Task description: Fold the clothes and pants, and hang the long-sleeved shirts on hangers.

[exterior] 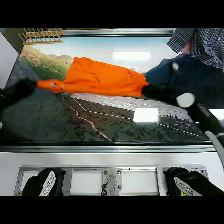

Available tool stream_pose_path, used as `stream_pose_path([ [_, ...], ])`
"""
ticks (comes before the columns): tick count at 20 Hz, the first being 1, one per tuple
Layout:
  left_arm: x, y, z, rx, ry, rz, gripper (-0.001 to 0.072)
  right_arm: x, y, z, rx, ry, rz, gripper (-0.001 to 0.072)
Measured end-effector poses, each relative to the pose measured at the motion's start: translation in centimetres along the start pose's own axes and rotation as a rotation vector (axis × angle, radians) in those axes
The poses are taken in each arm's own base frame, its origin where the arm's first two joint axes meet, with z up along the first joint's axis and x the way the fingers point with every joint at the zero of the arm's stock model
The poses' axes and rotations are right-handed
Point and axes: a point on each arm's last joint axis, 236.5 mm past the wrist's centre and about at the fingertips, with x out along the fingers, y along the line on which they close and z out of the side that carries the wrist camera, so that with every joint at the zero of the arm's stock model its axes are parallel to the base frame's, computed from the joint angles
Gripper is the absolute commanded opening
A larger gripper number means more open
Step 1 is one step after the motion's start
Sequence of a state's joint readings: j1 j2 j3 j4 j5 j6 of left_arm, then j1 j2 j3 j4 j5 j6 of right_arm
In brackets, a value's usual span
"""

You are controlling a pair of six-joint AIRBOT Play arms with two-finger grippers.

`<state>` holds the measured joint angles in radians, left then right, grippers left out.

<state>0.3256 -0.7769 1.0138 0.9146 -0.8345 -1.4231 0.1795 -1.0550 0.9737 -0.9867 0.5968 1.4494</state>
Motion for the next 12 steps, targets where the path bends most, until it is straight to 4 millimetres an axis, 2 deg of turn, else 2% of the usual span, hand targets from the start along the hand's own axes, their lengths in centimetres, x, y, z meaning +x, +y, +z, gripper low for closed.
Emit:
stream_pose_path([
  [1, -2.8, -2.7, 3.4, 0.052, -0.099, -0.034, 0.0006, -2.7, 1.7, 2.3, -0.062, -0.047, 0.018, 0.0014],
  [3, -9.2, -7.8, 8.3, 0.146, -0.281, -0.097, 0.0006, -8.8, 5.2, 6.1, -0.164, -0.154, 0.049, 0.0014],
  [5, -15.8, -12.1, 11.2, 0.222, -0.442, -0.149, 0.0006, -15.0, 8.2, 8.3, -0.22, -0.259, 0.08, 0.0014],
  [8, -24.5, -17.1, 12.6, 0.311, -0.633, -0.212, 0.0006, -23.0, 11.3, 8.5, -0.234, -0.368, 0.126, 0.0014],
  [10, -28.7, -19.3, 12.8, 0.347, -0.719, -0.242, 0.0006, -26.5, 12.5, 7.2, -0.223, -0.388, 0.153, 0.0013],
  [12, -31.5, -20.9, 13.0, 0.366, -0.777, -0.267, 0.0006, -29.1, 13.1, 5.5, -0.194, -0.38, 0.172, 0.0013],
])
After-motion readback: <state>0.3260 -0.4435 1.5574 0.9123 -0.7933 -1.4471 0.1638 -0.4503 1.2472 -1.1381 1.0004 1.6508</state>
